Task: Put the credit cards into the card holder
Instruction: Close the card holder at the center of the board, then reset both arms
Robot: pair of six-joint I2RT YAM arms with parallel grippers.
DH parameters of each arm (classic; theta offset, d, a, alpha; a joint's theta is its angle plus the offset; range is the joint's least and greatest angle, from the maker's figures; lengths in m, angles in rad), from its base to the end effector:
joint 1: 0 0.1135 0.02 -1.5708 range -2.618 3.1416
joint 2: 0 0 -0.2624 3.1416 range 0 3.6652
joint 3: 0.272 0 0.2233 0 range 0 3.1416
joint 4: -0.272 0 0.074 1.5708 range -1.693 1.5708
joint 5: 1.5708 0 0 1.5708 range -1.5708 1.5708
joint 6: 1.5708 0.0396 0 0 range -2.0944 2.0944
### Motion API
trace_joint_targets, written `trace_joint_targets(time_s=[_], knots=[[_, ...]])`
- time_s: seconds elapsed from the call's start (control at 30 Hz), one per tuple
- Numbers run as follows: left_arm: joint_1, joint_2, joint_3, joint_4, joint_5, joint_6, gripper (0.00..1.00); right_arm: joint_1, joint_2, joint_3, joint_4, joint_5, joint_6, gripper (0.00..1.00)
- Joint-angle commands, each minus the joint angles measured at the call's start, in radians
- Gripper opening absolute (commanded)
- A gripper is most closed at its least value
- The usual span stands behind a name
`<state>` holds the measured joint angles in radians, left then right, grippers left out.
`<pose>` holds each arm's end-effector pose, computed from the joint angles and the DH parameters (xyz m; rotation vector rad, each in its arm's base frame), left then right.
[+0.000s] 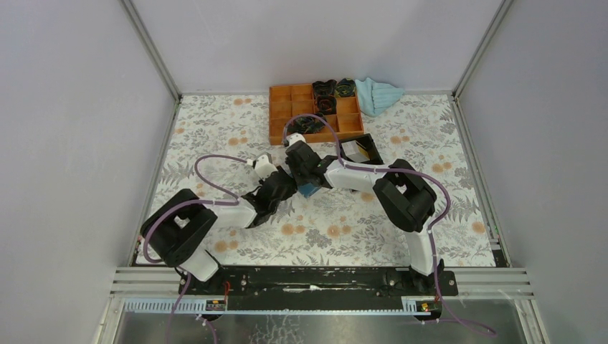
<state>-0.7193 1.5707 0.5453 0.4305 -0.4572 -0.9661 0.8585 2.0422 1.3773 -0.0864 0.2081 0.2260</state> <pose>0.2173 -0.1671 0.1618 -0.5217 2.0756 -0.5127 0.2858 0.3185 0.1848 -0.6216 2.2378 0.3125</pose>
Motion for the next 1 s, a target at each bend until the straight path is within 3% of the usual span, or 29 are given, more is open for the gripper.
trace_joint_targets(time_s=[0.0,0.5,0.97], knots=[[-0.006,-0.043,-0.017,0.027,-0.031,0.011,0.41,0.013,-0.070,0.056,-0.013,-0.050,-0.014,0.32],[-0.017,-0.087,-0.087,0.013,-0.031,-0.020,0.41,-0.016,-0.131,0.081,-0.012,0.053,-0.063,0.37],[-0.064,-0.006,-0.065,0.023,-0.023,-0.032,0.34,-0.171,-0.142,-0.011,-0.043,0.018,-0.016,0.07]])
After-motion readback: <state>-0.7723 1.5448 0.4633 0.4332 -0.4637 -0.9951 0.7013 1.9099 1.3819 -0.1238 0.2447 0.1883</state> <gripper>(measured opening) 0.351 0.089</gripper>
